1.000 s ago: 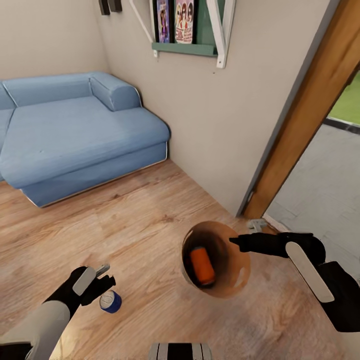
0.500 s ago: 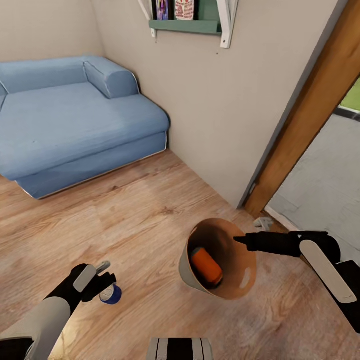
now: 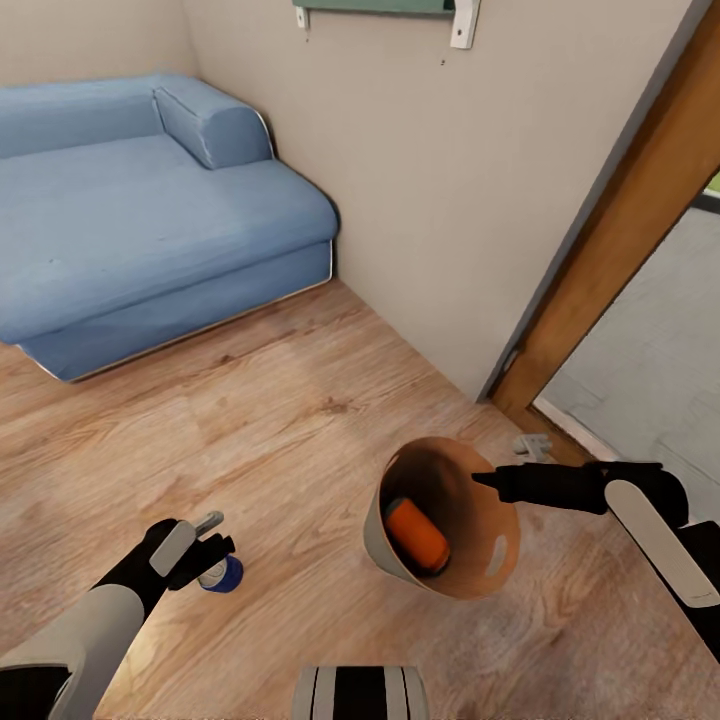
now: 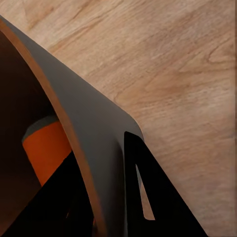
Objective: Put the three can of soda from the living room inside the tash can in the kitchen.
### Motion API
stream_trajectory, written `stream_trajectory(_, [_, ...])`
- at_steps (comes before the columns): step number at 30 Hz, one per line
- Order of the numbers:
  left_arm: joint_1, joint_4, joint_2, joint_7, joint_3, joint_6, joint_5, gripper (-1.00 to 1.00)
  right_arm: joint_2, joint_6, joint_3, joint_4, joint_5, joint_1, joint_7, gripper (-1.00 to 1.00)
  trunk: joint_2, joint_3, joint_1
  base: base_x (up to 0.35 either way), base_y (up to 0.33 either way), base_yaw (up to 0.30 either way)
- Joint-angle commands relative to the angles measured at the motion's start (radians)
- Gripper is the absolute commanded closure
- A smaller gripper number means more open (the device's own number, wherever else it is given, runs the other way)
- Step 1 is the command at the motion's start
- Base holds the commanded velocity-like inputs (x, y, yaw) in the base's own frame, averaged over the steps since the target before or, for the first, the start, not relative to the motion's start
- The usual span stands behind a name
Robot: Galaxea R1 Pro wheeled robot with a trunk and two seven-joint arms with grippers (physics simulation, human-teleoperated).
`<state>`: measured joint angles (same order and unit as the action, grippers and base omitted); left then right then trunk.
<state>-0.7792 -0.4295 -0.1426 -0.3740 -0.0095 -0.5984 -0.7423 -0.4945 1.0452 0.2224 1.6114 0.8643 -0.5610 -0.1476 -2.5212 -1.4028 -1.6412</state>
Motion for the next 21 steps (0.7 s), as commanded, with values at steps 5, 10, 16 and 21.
stream_trajectory(5, [0.0, 0.0, 0.0, 0.001, -0.001, 0.0, 0.0, -1.0, -0.001, 0.002, 0.0, 0.001, 0.046, 0.0, -0.004, 1.0, -0.001, -0.019, -0.002, 0.0, 0.0, 0.0])
stream_trajectory(10, [0.0, 0.0, 0.001, 0.003, -0.001, 0.0, 0.0, -1.0, -0.001, 0.002, 0.0, 0.001, 0.045, 0.0, -0.004, 1.0, -0.002, -0.039, -0.004, 0.0, 0.0, 0.0])
stream_trajectory(16, [0.003, -0.01, 0.002, 0.006, -0.004, 0.001, -0.001, -1.0, -0.001, 0.002, -0.001, 0.001, 0.045, 0.0, -0.004, 1.0, -0.003, -0.05, -0.006, 0.0, 0.0, 0.0])
stream_trajectory(21, [0.008, -0.014, 0.002, 0.007, -0.027, 0.024, -0.003, -1.0, -0.002, 0.002, -0.001, 0.001, 0.045, 0.0, -0.004, 1.0, -0.003, -0.05, -0.006, 0.0, 0.0, 0.0])
